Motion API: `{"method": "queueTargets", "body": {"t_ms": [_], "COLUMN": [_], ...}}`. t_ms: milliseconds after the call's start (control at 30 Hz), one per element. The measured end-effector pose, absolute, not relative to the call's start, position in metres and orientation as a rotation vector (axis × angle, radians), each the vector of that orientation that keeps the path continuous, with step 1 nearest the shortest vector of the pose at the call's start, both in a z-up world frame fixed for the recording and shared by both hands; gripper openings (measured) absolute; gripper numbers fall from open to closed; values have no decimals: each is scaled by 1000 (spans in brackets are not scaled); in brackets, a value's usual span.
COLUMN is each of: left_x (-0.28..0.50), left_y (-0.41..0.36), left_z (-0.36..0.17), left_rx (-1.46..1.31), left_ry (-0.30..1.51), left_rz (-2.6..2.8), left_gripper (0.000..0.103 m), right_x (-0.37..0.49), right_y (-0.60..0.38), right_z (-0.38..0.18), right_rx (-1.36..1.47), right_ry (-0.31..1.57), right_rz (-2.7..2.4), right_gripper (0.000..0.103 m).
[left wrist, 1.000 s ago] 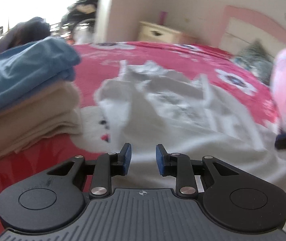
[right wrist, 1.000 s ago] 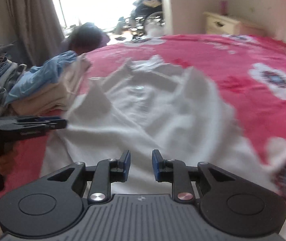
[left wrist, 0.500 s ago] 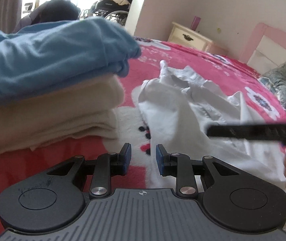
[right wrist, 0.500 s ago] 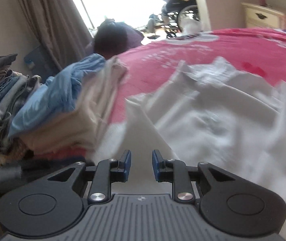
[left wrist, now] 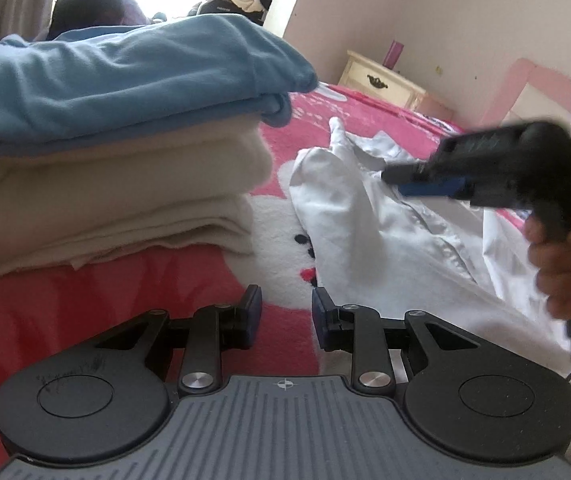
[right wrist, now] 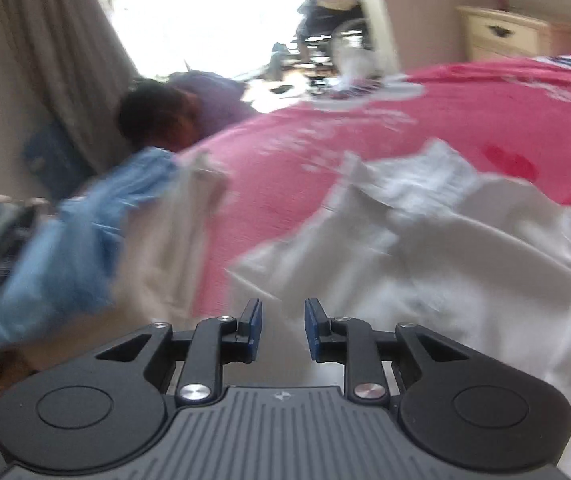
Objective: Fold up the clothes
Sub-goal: 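Grasp the shirt hem corner with the left gripper while the right gripper pinches the hem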
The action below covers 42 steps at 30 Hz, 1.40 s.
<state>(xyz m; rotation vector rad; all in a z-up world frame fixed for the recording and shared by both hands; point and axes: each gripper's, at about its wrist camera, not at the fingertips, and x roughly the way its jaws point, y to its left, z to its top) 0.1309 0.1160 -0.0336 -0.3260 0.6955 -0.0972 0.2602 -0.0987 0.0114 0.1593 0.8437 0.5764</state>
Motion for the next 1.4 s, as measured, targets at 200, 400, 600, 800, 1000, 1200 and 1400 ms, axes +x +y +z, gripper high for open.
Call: {"method": "queueTargets", "body": {"t_ms": [200,400,600,800,1000,1200,1400], "left_x": [132,142,202,308,354,376,384], "left_y": [121,106,61,40,58,58,51], "left_z": [-33,-18,-3,-12,-21,-31,-35], "left_rx": [-342,-313,-213,-280,-390,-427,-387], "left_ry": [679,600,556,670,686,723,743], "left_rz": [-115,-219,-245,-113,-52,-67,-87], "left_gripper": [27,32,35,37,37,35,24], "right_x": [290,288,342,424,459,475,480], "right_y": [-54,-101,-189,-228,-222,-198,-185], "right_z": [-43,-11,13,-12,-40,-48,-48], "right_rx": [86,189,274,410,527,534,437], "right_ry": [954,818,774,913,979,1001,1022], "right_rz": [586,624,453,348,335,340,305], "right_gripper": [25,33,42,52,56,55,37]}}
